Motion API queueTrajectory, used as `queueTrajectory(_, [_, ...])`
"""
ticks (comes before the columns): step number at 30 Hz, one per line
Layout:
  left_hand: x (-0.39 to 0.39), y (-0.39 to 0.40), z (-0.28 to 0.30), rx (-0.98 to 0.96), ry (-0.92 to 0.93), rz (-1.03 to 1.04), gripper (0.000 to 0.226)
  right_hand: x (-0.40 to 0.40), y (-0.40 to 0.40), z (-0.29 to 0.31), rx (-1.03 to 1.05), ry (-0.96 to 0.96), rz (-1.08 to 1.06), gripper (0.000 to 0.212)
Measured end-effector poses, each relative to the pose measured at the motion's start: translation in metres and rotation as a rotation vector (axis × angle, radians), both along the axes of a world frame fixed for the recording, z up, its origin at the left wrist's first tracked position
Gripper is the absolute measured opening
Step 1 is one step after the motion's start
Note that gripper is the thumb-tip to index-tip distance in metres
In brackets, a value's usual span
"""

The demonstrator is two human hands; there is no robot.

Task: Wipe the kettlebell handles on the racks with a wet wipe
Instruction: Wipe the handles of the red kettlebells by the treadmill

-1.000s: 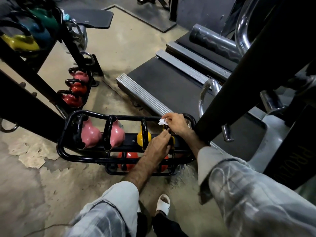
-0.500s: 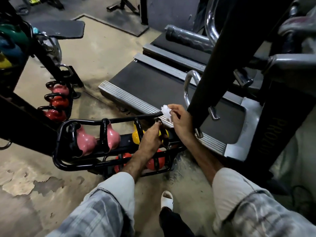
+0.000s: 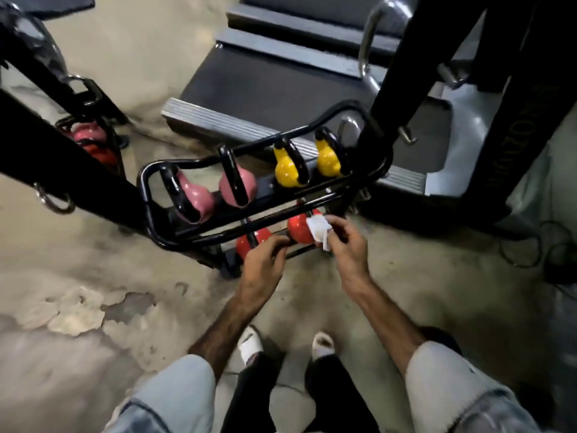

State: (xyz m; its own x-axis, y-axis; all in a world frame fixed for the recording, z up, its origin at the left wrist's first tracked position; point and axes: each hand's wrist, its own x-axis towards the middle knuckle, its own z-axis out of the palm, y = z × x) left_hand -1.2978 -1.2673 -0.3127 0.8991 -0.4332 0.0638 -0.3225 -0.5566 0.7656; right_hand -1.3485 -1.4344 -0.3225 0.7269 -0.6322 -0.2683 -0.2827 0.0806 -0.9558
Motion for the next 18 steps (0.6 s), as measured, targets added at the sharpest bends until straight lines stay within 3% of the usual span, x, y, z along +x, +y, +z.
queueTrajectory(4, [0.007, 0.043, -0.077, 0.116, 0.079, 0.061, 0.016, 0.013, 0.044, -0.079, 0.039, 0.092, 0.143, 0.026])
queueTrajectory(8, [0.036, 0.065, -0.183, 0.279, 0.071, 0.117, 0.031, 0.05, 0.074, -0.183, -0.024, 0.073, 0.29, 0.016])
queueTrajectory(14, [0.111, 0.08, -0.344, 0.135, 0.004, 0.186, 0.028, 0.117, 0.094, -0.359, -0.32, -0.017, 0.398, 0.035])
queueTrajectory(16, [0.129, 0.078, -0.39, 0.066, 0.033, 0.193, 0.031, 0.132, 0.096, -0.4, -0.411, -0.046, 0.376, 0.034])
queueTrajectory(18, [0.146, 0.075, -0.426, 0.051, -0.087, 0.138, 0.037, 0.137, 0.1, -0.434, -0.479, -0.119, 0.389, 0.028])
